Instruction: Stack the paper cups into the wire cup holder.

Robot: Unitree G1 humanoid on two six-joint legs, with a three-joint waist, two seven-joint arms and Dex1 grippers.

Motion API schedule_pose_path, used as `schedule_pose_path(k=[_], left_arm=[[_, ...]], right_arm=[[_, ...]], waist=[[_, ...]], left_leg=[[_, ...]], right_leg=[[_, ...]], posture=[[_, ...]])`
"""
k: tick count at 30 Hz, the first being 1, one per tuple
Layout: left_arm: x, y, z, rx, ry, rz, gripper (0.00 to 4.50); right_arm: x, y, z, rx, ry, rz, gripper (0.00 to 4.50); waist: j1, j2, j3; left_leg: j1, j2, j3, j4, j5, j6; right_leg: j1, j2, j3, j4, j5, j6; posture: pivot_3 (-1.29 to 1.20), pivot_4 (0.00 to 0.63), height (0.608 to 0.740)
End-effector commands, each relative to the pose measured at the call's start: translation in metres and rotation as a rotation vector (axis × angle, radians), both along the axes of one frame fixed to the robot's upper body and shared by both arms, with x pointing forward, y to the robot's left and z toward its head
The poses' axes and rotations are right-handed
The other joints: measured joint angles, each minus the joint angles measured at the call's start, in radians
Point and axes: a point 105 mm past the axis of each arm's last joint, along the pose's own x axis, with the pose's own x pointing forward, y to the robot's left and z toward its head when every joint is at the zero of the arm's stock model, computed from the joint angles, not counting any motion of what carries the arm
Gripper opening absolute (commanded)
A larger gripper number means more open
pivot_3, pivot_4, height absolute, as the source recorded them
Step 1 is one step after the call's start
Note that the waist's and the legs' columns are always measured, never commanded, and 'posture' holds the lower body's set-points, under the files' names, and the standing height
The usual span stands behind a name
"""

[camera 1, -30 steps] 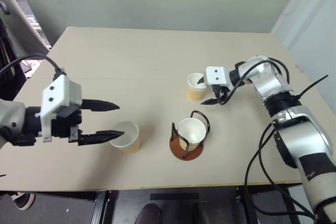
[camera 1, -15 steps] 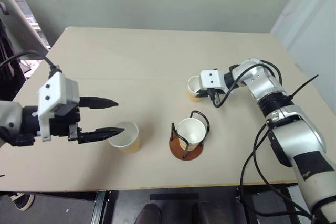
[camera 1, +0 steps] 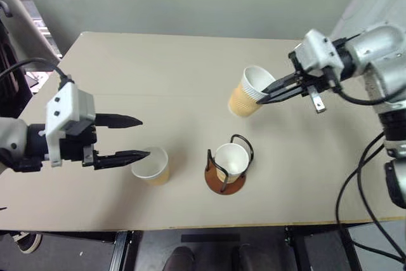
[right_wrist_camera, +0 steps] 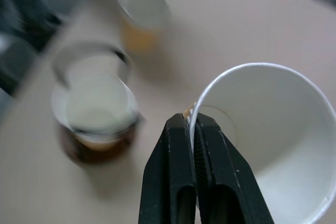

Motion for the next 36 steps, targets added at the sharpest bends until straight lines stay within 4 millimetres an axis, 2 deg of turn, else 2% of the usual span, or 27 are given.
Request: schedule_pose_path(k=[1, 5, 12, 23, 26, 32, 36], left_arm=[[0.000, -0.004, 0.007, 0.012, -0.037, -0.028, 3.67], [0.000, -0.004, 0.006, 0.016, -0.035, -0.032, 3.67], [-0.002, -0.004, 0.006, 0.023, -0.030, -0.028, 3.67], [-0.003, -0.003, 0.004, 0.027, -0.026, -0.020, 3.67], [-0.003, -0.003, 0.004, 0.030, -0.024, -0.020, 3.67], [-0.001, 0.000, 0.002, 0.046, -0.017, -0.020, 3.67], [0.000, 0.000, 0.000, 0.064, -0.008, -0.030, 3.67]], right_arm=[[-0.022, 0.009, -0.004, -0.008, 0.038, 0.088, 0.05], [-0.032, 0.015, -0.014, -0.034, 0.062, 0.126, 0.05], [-0.035, 0.017, -0.027, -0.071, 0.067, 0.139, 0.05], [-0.028, 0.019, -0.041, -0.115, 0.033, 0.124, 0.05], [-0.029, 0.019, -0.043, -0.121, 0.038, 0.126, 0.64], [-0.029, 0.020, -0.043, -0.112, 0.037, 0.115, 2.69], [-0.023, 0.013, -0.038, -0.089, 0.040, 0.063, 4.04]], waist=[[-0.006, 0.000, 0.000], [-0.010, 0.000, 0.000], [-0.012, 0.000, 0.000], [-0.012, -0.001, 0.000], [-0.011, -0.001, 0.000], [-0.012, -0.001, 0.000], [-0.011, -0.001, 0.000]], left_leg=[[0.000, 0.000, 0.000, 0.000, 0.001, -0.001], [0.003, 0.000, -0.001, 0.001, 0.001, -0.002], [0.005, 0.000, -0.001, 0.001, 0.001, -0.001], [0.004, 0.000, -0.002, 0.001, 0.001, -0.001], [0.004, 0.000, -0.002, 0.001, 0.001, -0.001], [0.004, 0.000, -0.002, 0.001, 0.001, -0.001], [0.004, 0.000, -0.002, 0.001, 0.001, -0.001]], right_leg=[[0.000, 0.000, 0.000, 0.001, 0.000, 0.000], [0.000, 0.001, 0.000, 0.009, -0.001, -0.002], [0.000, 0.001, 0.000, 0.012, -0.002, -0.004], [-0.001, 0.001, -0.001, 0.012, -0.002, -0.004], [-0.001, 0.001, -0.001, 0.012, -0.002, -0.004], [-0.001, 0.001, -0.001, 0.012, -0.002, -0.004], [-0.001, 0.001, -0.001, 0.012, -0.002, -0.004]], posture=[[0.00, 0.150, 0.740], [0.00, 0.150, 0.740], [0.00, 0.150, 0.740], [0.00, 0.150, 0.740], [0.00, 0.150, 0.740], [0.00, 0.150, 0.740], [0.00, 0.150, 0.740]])
